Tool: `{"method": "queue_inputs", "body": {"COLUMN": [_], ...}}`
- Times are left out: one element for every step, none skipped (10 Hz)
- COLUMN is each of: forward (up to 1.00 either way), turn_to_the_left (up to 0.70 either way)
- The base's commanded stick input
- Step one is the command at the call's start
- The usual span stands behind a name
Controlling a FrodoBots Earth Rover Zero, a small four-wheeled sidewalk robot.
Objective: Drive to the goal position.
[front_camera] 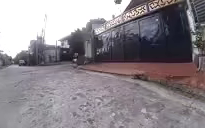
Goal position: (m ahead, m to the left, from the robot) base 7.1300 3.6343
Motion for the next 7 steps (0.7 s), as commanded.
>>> {"method": "queue_inputs", "body": {"forward": [0.7,0.7,0.7,0.7,0.7,0.7,0.7], "turn_to_the_left": [0.0,0.0,0.0,0.0,0.19,0.35,0.35]}}
